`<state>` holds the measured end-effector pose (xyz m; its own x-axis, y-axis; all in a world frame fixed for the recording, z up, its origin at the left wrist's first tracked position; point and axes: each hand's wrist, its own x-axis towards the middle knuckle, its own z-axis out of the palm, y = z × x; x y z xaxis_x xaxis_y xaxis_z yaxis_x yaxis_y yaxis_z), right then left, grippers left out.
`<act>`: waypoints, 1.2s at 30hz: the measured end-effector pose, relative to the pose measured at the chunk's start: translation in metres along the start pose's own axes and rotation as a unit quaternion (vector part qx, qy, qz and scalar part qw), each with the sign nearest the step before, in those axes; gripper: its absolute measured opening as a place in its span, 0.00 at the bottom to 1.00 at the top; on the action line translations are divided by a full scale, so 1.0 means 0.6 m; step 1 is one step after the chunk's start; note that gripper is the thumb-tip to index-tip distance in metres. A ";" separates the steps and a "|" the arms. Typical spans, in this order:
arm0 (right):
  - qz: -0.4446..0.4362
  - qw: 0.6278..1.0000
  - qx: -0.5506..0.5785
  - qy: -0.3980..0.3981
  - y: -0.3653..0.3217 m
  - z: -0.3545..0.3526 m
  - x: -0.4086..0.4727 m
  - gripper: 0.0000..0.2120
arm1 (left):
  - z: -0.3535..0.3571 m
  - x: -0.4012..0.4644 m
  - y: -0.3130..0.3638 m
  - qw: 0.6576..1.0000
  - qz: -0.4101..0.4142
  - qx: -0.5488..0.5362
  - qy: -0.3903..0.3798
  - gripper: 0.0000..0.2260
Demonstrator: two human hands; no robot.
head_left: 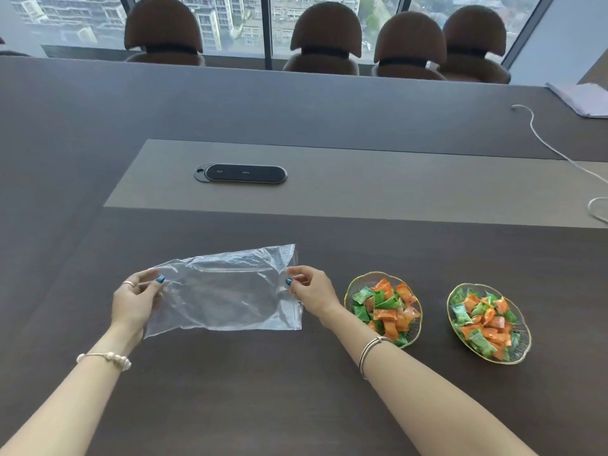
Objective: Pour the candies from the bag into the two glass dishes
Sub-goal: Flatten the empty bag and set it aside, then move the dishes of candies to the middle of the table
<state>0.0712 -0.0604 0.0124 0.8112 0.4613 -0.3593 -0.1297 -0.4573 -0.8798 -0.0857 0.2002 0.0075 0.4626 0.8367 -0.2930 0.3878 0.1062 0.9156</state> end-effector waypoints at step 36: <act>0.164 0.972 0.056 0.156 0.208 -0.296 -0.107 0.15 | 0.475 -0.254 0.029 0.899 0.105 0.349 -0.243 0.16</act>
<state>0.1040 -0.2820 -0.0188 0.8471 0.0438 -0.5297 -0.4575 -0.4472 -0.7686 0.0777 -0.0785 -0.0105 0.8122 0.4480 -0.3736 0.5781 -0.5317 0.6190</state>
